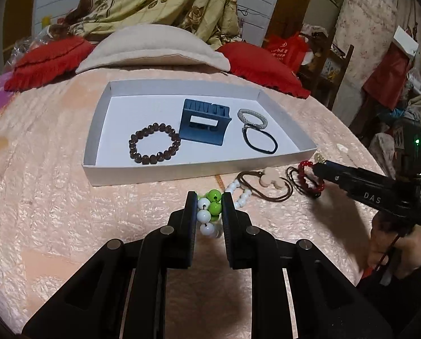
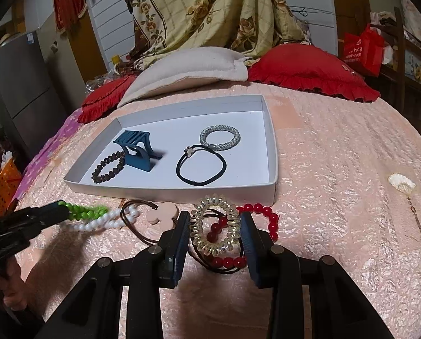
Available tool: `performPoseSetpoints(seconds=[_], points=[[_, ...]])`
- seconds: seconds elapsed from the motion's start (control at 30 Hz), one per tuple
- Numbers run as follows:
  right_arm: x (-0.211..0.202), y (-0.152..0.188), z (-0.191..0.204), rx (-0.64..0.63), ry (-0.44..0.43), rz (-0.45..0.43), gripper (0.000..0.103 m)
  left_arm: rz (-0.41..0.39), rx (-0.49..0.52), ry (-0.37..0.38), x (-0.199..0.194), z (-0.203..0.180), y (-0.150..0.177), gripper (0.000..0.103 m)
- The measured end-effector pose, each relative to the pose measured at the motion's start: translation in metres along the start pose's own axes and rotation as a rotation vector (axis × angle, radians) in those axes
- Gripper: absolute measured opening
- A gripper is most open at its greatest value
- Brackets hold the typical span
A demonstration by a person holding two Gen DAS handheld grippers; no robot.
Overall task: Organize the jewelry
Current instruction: 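Close the left tool on the green bead strand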
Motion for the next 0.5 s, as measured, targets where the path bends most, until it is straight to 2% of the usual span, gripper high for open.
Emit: performPoseSetpoints(seconds=[0.13, 0.23, 0.27, 0.3, 0.33, 0.5], points=[[0.001, 0.002, 0.001, -0.002, 0.002, 0.008, 0.034, 0.086, 0.008, -0.106, 0.019, 0.009, 0.010, 0.015], [0.001, 0.002, 0.000, -0.003, 0.004, 0.009, 0.034, 0.123, 0.004, -0.117, 0.022, 0.014, 0.012, 0.018], [0.001, 0.002, 0.000, -0.003, 0.006, 0.007, 0.034, 0.123, 0.007, -0.121, 0.023, 0.014, 0.012, 0.028], [0.001, 0.001, 0.000, -0.001, 0.006, 0.005, 0.034, 0.117, 0.015, -0.127, 0.022, 0.014, 0.012, 0.041], [0.001, 0.001, 0.000, 0.000, 0.005, 0.004, 0.034, 0.107, 0.026, -0.138, 0.021, 0.014, 0.011, 0.046], [0.002, 0.000, 0.003, -0.009, 0.000, 0.007, 0.034, 0.062, 0.086, -0.104, 0.017, 0.002, 0.009, 0.047]])
Point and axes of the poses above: each gripper's, at about its wrist camera, not at the fingertips, and x roughly the way its jaws point, z to its left, y to its underside, the point moved 1 cm from there along x, roughly the way its jaws point, and after that the axes turned 8 degrees about -x, right-handed, at the moved point
